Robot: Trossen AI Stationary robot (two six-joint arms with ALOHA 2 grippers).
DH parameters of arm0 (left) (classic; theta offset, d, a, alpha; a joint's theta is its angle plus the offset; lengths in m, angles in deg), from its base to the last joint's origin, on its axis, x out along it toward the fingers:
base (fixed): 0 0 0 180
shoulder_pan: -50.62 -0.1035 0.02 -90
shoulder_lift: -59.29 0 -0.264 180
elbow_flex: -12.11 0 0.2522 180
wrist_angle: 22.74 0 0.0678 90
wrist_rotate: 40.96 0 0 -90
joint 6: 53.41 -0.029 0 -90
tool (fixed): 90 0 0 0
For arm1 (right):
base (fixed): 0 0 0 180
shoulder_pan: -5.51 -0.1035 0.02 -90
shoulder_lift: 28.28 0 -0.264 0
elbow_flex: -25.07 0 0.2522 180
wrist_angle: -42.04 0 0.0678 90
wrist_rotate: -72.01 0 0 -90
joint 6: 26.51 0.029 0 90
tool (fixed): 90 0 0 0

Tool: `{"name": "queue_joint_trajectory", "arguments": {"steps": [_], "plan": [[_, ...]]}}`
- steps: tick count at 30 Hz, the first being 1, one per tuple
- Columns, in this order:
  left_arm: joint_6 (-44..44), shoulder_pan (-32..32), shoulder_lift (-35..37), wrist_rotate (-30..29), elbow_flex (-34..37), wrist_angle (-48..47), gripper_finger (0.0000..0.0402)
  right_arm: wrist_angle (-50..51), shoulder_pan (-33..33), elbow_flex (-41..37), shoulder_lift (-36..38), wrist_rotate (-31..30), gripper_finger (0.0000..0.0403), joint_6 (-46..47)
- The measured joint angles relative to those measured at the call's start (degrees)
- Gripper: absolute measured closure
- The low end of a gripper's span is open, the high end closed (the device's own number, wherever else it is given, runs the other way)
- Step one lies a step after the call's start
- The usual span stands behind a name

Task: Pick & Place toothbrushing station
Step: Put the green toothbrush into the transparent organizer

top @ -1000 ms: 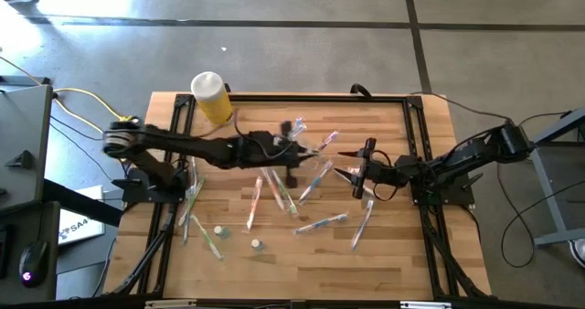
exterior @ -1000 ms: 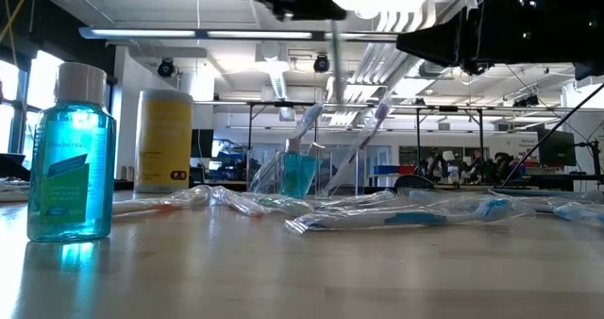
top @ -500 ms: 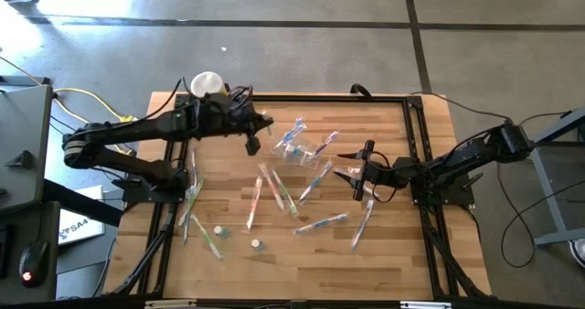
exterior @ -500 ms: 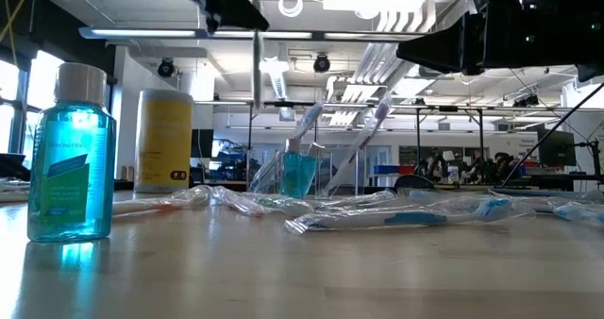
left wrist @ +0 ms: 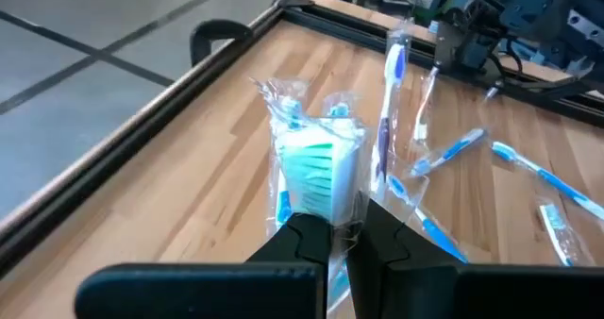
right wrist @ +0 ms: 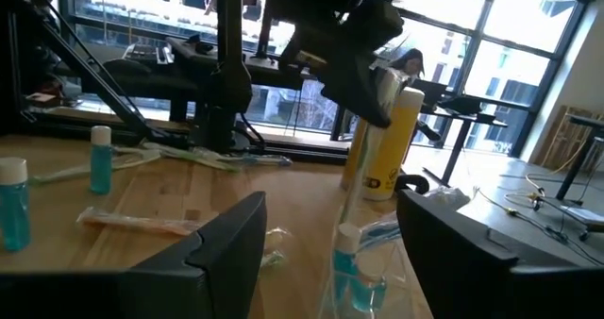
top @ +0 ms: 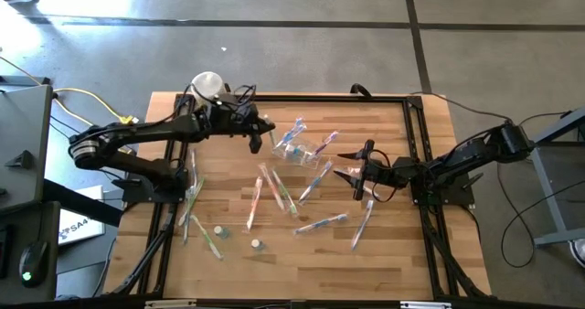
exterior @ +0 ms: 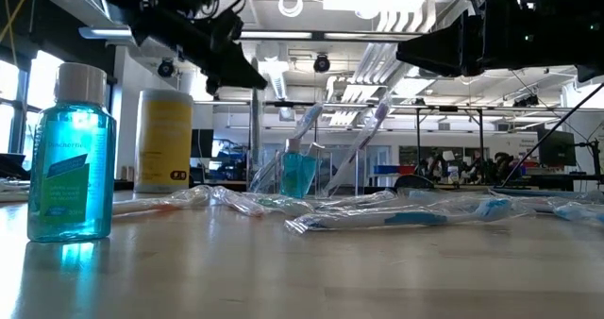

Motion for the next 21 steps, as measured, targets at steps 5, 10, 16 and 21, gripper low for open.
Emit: {"name": "queue_joint_trajectory", "arguments": {"steps": [5, 10, 16, 21], "plan": [[1.3, 0.0, -5.7, 2.8, 0.4, 3.4, 0.0396, 0.8, 1.5, 0.0, 0.0, 0.0, 0.0172, 1.6], [-0.1, 0.0, -8.7, 4.3, 0.4, 3.5, 0.0388, 2.0, 2.8, 0.0, 0.0, 0.1, 0.0172, 3.7], [-0.8, 0.0, -9.3, 7.3, 0.4, 1.7, 0.0341, 2.4, 3.3, 0.0, 0.0, 0.1, 0.0172, 4.1], [-0.8, 0.0, -9.1, 7.6, 0.4, 2.4, 0.0304, 3.9, 3.3, 0.0, 0.0, 1.2, 0.0172, 4.1]]}}
